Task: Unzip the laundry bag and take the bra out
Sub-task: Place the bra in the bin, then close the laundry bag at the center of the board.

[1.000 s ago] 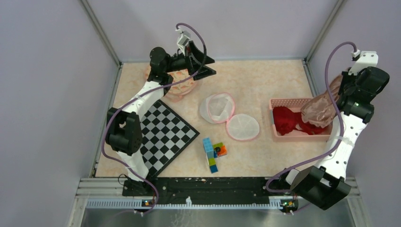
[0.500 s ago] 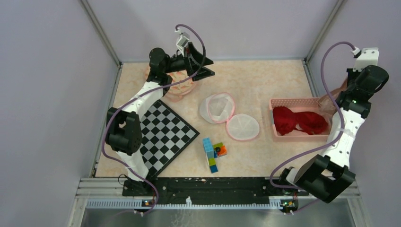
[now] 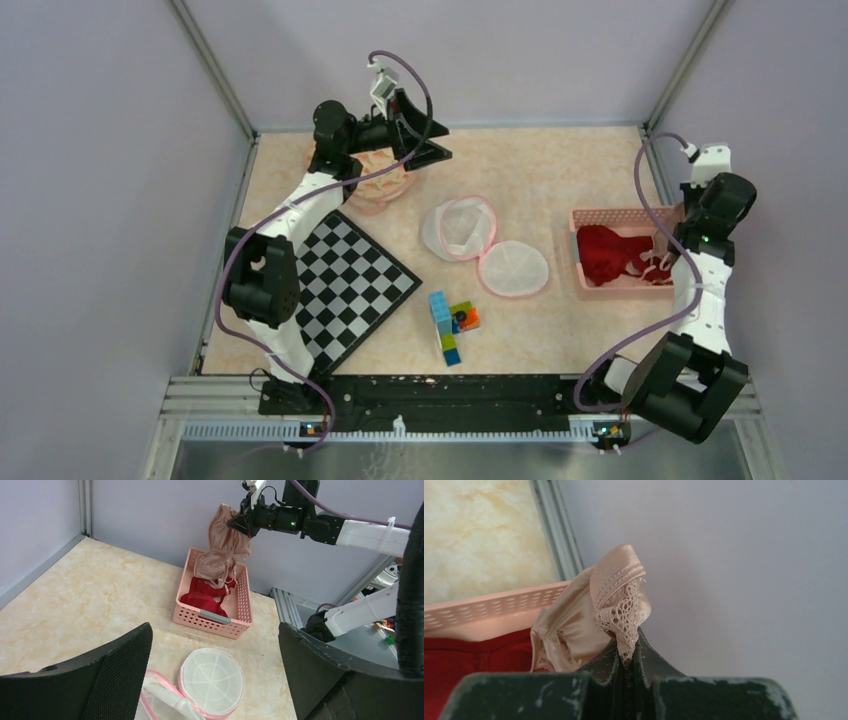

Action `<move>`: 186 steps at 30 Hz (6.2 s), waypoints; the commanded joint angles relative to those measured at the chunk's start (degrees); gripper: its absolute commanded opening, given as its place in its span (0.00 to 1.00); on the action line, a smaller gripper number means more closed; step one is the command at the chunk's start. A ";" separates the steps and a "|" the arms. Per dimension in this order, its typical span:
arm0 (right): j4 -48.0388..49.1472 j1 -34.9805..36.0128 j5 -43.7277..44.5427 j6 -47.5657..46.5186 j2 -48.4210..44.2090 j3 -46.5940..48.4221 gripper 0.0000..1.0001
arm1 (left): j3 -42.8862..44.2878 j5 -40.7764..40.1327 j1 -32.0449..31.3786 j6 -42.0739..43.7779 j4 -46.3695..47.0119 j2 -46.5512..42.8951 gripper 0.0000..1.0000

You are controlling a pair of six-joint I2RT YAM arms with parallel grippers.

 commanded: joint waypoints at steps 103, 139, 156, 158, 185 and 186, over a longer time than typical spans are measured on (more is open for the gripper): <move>-25.60 20.73 -27.60 3.20 5.35 11.15 0.67 | 3.65 -16.48 2.16 31.74 -42.76 -3.81 0.99; -37.24 36.60 -43.39 -34.27 -1.45 -6.11 0.63 | -10.84 -14.76 -0.04 49.07 -47.78 -8.88 0.99; -27.05 37.83 -36.88 -53.13 -0.59 -17.96 0.55 | -0.93 -16.68 0.59 44.45 -52.41 -0.63 0.99; -26.20 37.89 -36.44 -52.57 0.39 -17.82 0.54 | 0.08 -16.50 0.51 43.36 -51.73 0.51 0.99; -29.13 38.20 -42.94 -57.26 -8.66 -17.87 0.56 | 1.58 -23.05 2.52 39.69 -49.42 9.96 0.99; -26.87 38.29 -42.97 -57.14 -8.68 -19.16 0.57 | 1.61 -23.08 2.56 39.68 -49.58 10.00 0.99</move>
